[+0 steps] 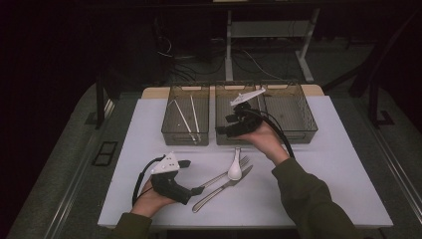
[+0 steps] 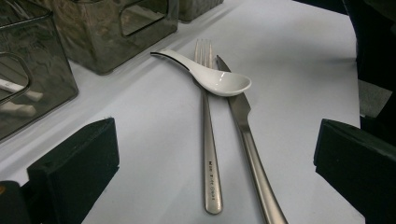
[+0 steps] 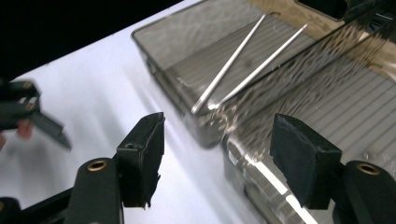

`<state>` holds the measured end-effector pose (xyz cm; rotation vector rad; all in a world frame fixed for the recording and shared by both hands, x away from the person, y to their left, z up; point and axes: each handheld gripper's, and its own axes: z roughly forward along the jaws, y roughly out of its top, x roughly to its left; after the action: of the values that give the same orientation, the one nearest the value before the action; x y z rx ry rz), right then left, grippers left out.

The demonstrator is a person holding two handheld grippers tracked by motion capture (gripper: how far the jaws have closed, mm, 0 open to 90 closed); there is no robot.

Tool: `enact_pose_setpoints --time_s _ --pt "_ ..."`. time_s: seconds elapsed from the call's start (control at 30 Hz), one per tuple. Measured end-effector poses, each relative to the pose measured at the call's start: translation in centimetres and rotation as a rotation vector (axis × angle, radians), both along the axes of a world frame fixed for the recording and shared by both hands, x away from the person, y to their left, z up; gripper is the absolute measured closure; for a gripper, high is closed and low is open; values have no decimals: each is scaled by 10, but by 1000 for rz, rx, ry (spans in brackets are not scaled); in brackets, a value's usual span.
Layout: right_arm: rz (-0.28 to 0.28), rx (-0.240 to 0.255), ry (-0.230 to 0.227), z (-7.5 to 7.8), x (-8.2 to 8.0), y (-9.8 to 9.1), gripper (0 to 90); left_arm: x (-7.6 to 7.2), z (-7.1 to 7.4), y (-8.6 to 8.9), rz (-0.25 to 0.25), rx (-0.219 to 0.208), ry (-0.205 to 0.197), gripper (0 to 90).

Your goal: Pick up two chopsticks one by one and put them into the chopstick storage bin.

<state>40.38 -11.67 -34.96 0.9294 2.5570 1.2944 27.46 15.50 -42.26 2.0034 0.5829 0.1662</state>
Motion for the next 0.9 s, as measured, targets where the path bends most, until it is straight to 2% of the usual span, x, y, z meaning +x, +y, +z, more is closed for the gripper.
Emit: enact_pose_setpoints --time_s 0.23,0.5,0.7,0.9 --pt "12 9 -4 -9 -25 -24 344 0 -1 0 3 1 1 0" --pt "-2 44 9 -23 -50 -59 337 2 -1 1 8 9 1 0" --pt "-43 49 6 -36 -68 -86 316 1 -1 0 10 10 1 0" --pt "-85 40 2 -42 -86 -112 309 0 0 0 10 17 -4 0"
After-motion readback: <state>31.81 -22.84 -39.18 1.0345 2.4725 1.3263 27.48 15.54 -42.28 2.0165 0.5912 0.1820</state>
